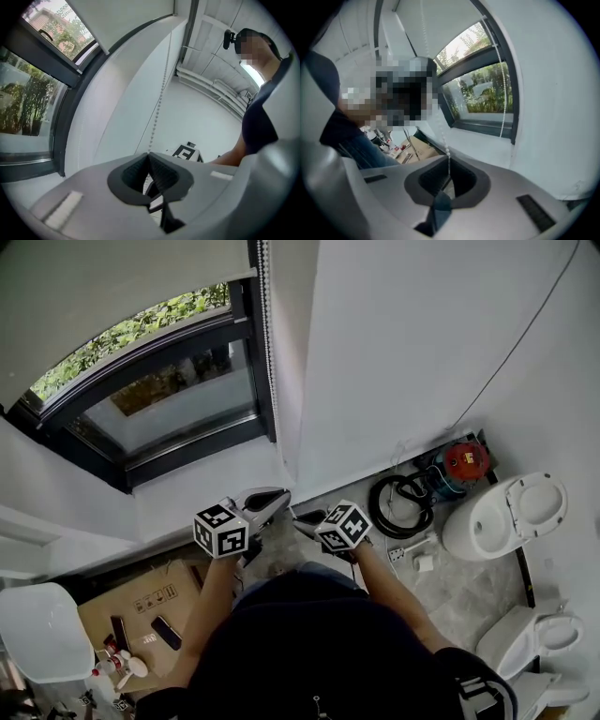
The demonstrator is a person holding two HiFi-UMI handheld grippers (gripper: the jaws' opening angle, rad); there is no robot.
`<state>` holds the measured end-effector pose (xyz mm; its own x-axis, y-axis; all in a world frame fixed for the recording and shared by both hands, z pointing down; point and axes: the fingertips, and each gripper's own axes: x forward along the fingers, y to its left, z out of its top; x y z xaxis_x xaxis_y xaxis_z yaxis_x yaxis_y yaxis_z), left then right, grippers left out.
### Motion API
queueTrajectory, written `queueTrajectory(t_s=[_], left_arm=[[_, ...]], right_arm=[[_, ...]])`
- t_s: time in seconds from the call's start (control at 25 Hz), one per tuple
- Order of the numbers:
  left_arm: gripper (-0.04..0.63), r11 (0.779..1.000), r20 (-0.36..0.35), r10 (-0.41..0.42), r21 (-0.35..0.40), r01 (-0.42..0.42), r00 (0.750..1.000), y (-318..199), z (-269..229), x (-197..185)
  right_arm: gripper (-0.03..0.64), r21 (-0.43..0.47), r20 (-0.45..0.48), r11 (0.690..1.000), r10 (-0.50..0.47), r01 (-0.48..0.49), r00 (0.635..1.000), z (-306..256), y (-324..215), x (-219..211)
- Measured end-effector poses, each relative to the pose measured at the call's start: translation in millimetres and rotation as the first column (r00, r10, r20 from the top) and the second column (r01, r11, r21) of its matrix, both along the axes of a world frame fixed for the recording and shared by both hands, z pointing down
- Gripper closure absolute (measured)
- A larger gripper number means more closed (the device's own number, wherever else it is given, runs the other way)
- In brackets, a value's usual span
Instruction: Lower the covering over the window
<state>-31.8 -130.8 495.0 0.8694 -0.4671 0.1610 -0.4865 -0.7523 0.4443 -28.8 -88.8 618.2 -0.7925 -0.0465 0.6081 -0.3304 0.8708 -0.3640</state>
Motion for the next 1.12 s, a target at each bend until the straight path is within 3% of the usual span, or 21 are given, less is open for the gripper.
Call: queueTrajectory(t_s=[0.08, 0.16, 0.28, 0.44, 0.72, 0.88, 1.12], left_arm=[[0.581, 1.0, 0.004, -0.014, -0.008, 0.014, 1.0, 1, -1, 4], [0.581, 0.999, -0.003, -0.037, -0.01, 0.037, 0.999, 3, -1, 7], [0.581, 0.997, -0.028, -0.076, -0.005, 0.076, 0.997, 5, -1, 9], [0.581, 0.993, -0.032, -0.114, 0.025, 0.115, 0.993, 5, -2, 12], [0.581, 0.988, -0.046, -0.143, 0.046, 0.145, 0.989, 13, -3, 24], [0.581, 0.989, -0.039, -0.138, 0.044, 0.14, 0.99, 15, -5, 34], [0.581, 0.99, -0.024, -0.132, 0.052, 0.133, 0.991, 20, -7, 43]], right_arm=[[0.601, -0.022, -0.004, 0.996, -0.092, 0.092, 0.996, -1, 10, 8], [0.496, -0.004, -0.025, 0.99, -0.145, 0.144, 0.989, -5, 11, 21], [0.476, 0.082, -0.005, 0.992, -0.1, 0.101, 0.995, -25, -9, 44], [0.476, 0.192, 0.13, 0.981, -0.035, 0.009, 0.991, -81, -39, 63], [0.476, 0.441, 0.368, 0.898, -0.193, 0.012, 0.91, -217, -43, 25], [0.477, 0.413, 0.484, 0.911, -0.217, -0.003, 0.848, -261, -47, 9], [0.586, 0.402, 0.497, 0.915, -0.199, -0.021, 0.845, -282, -49, 7]])
